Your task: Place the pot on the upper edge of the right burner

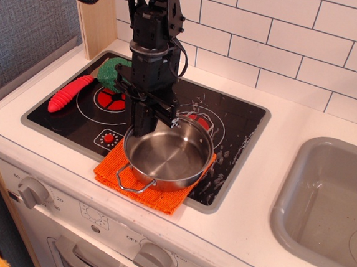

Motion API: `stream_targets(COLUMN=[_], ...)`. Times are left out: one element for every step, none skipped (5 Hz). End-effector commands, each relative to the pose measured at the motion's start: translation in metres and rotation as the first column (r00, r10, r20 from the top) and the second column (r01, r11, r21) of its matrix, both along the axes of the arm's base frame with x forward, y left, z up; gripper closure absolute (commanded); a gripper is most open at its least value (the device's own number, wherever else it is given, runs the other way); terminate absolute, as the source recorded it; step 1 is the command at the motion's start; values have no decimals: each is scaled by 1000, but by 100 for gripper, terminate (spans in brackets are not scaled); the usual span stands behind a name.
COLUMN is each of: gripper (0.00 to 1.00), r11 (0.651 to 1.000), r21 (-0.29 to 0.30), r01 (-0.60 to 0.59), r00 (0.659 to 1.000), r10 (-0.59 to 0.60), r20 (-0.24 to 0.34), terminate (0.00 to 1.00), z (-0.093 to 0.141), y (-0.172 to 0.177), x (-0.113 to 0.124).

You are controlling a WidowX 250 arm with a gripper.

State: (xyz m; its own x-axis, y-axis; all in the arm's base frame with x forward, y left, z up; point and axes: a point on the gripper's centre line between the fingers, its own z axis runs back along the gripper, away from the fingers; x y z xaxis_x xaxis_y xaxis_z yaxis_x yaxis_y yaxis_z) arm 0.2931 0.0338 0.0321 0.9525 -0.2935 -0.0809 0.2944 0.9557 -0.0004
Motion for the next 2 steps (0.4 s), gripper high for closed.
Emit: stream_targets(gripper=[100,100], r11=[995,994], r21=[-61,-93], r01=[84,60], r00=[979,971], r10=[-71,-36], r20=[193,238], terminate=[0,0], z=[89,108], y=[-14,-18], x=[9,41])
